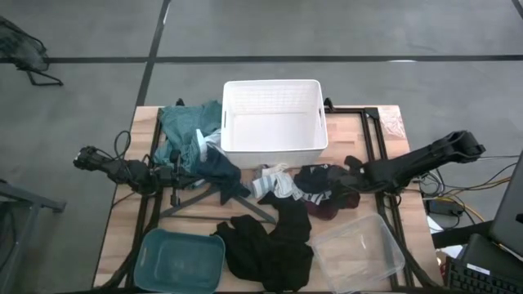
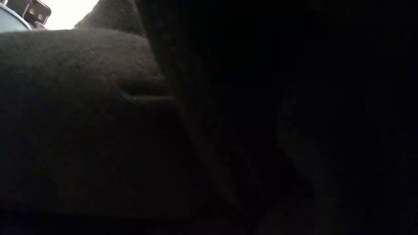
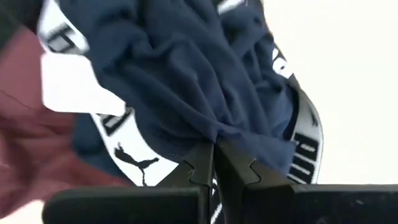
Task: Pick & Place Cloths
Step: Put the blue boxer shorts into the transparent bin, then put the red underwear into the transparent bin
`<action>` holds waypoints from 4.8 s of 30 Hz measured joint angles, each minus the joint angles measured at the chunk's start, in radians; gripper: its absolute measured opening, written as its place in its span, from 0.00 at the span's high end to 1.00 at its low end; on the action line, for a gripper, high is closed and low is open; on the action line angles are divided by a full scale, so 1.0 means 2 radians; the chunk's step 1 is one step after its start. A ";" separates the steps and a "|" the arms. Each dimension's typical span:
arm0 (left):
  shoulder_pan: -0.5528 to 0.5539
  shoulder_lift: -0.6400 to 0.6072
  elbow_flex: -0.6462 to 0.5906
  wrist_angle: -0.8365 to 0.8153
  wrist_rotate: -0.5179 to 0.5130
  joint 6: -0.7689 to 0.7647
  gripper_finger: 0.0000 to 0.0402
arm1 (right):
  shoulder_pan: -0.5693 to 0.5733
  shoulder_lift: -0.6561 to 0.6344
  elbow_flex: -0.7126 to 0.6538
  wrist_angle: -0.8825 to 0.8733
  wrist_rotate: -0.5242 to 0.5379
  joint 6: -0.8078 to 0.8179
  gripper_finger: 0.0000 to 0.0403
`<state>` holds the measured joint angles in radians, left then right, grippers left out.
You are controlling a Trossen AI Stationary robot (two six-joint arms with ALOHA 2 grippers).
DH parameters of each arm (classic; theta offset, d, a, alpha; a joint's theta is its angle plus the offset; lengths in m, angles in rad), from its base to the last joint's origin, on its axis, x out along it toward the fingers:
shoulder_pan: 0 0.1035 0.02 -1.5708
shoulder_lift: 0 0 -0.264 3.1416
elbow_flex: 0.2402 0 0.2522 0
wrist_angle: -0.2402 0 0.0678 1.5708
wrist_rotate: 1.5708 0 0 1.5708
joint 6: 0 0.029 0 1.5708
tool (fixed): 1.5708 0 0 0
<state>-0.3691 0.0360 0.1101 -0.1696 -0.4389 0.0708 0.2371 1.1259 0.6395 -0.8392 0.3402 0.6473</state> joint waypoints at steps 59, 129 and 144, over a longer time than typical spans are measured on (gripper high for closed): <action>0.000 0.000 0.000 0.000 0.000 0.000 0.97 | 0.082 -0.181 0.365 0.165 -0.392 -0.251 0.98; 0.000 0.000 0.000 0.000 0.000 0.000 0.97 | 0.308 -0.064 0.054 0.311 -0.168 0.065 0.54; 0.000 0.000 0.000 0.000 0.000 0.000 0.97 | 0.308 -0.064 0.054 0.403 -0.142 -0.011 0.44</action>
<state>-0.3683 0.0364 0.1101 -0.1697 -0.4389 0.0709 0.8532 0.9974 0.7479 -0.0341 0.0559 0.6243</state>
